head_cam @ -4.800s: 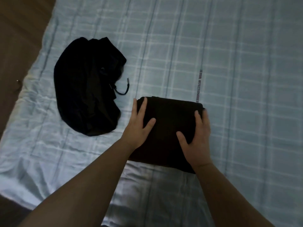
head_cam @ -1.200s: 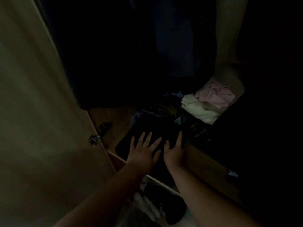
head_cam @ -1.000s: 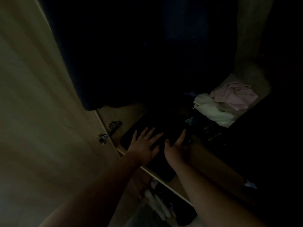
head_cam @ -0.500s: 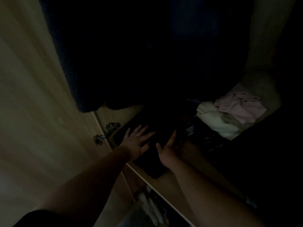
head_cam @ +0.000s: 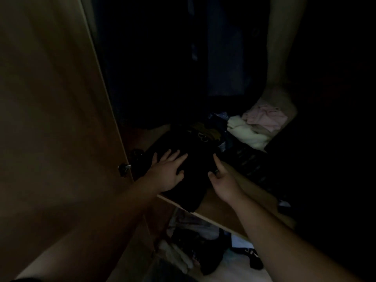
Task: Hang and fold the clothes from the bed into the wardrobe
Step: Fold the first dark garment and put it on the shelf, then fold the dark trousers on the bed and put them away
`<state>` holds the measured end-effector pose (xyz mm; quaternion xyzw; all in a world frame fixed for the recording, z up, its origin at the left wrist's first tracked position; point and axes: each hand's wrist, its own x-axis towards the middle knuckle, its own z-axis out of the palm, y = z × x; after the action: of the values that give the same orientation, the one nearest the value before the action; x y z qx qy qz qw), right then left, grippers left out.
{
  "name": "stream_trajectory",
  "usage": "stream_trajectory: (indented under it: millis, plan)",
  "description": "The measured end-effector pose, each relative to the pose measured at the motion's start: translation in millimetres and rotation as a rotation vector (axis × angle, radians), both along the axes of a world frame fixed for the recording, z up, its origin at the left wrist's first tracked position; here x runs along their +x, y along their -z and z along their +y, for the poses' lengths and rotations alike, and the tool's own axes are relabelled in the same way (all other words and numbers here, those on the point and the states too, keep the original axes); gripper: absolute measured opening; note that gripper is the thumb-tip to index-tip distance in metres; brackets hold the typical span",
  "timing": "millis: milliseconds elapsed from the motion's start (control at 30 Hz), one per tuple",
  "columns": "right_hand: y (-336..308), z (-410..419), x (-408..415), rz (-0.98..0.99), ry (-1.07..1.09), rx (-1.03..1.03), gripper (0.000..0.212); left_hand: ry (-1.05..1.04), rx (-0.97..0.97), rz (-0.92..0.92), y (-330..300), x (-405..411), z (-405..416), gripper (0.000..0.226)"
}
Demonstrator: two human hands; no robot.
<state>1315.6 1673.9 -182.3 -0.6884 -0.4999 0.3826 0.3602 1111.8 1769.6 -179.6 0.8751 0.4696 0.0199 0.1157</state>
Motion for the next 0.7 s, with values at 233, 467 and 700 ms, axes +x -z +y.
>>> stream_trajectory:
  millis: [233,467,700]
  plan:
    - [-11,-114,-45,-0.357,0.279,0.093,0.063,0.266,0.069,-0.128,-28,24,-100,0.069]
    - [8,-322,-45,-0.776,0.599,-0.037,0.062,0.684,-0.009,-0.185,-13,64,-236,0.068]
    - [24,-538,-114,-0.723,1.025,-0.227,0.067,1.220,-0.022,-0.169,11,88,-445,0.070]
